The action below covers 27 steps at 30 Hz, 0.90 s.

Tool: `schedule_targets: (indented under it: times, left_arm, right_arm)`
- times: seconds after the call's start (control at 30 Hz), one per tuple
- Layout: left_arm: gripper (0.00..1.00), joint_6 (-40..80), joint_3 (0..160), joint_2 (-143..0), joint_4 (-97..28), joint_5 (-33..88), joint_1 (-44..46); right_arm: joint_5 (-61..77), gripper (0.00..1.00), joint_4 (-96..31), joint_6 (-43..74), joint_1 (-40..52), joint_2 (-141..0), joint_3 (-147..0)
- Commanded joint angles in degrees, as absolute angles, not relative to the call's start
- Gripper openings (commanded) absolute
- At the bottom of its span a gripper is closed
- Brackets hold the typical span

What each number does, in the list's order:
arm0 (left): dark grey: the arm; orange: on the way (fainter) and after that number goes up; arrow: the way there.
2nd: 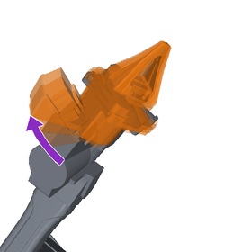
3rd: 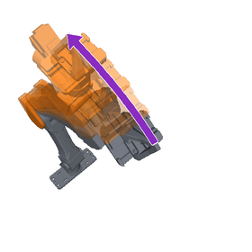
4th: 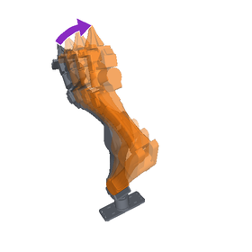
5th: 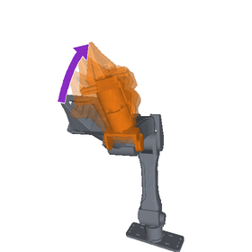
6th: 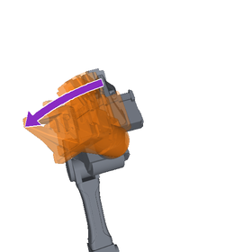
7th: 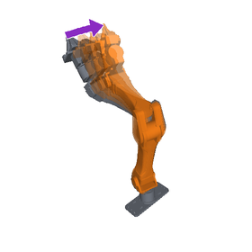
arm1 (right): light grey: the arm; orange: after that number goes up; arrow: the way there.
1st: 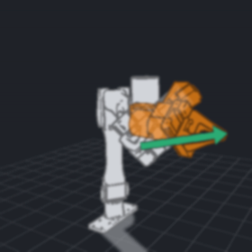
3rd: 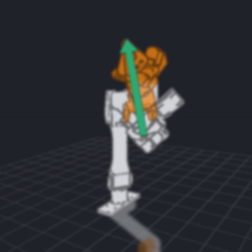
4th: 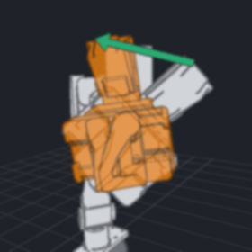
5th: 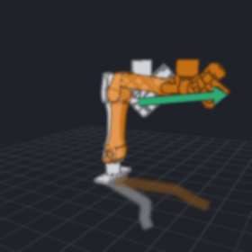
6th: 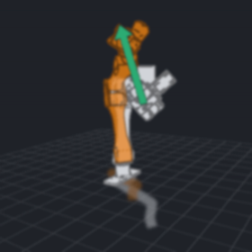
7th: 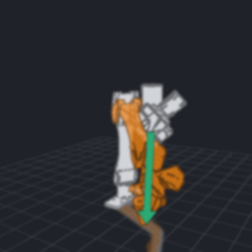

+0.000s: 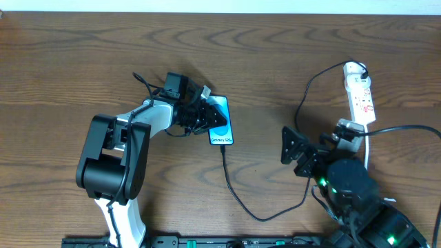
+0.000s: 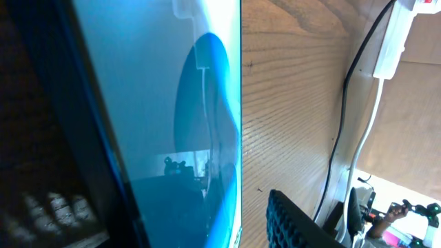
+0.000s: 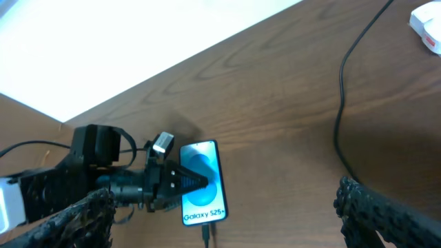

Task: Plug charger to phone and switch on socket
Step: 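Open the left gripper and lift it away from the phone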

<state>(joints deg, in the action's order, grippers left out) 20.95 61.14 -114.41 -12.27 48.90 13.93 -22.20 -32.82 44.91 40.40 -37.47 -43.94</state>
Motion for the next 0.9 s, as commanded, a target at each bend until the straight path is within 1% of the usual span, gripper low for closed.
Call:
schedule_targets:
  times: [0.0,0.13,0.23,0.43,0.6,0.7,0.87]
  left_arm:
    - [0.45,20.21,59.96,-116.79,-14.24,35.07,13.63]
    - [0.48,20.14,59.96,-116.79,-16.32,30.85,14.02]
    - [0.50,18.39,59.99,-116.79,-16.45,30.79,14.59]
    - [0.50,18.20,60.73,-116.79,-18.02,29.21,15.00]
    - [0.50,15.53,64.16,-116.79,-24.18,22.04,16.82]
    - [0.50,14.85,64.86,-116.79,-24.93,18.50,17.80]
    - [0.50,15.09,64.86,-116.79,-25.04,18.46,17.41]
  right_arm:
    - [-23.68,0.99,-32.03,47.05,40.10,-39.59,-44.51]
    - [-23.68,0.99,-30.59,49.32,40.10,-42.35,-44.51]
    - [-23.68,0.99,-29.65,49.76,40.10,-44.03,-44.51]
    - [-23.66,0.99,-29.32,50.92,40.10,-46.44,-44.51]
    - [-23.68,0.99,-29.34,51.46,40.10,-47.37,-44.51]
    - [-23.66,0.99,-29.43,51.44,40.10,-47.59,-44.51]
    - [-23.64,0.99,-30.81,51.44,40.10,-47.59,-44.51]
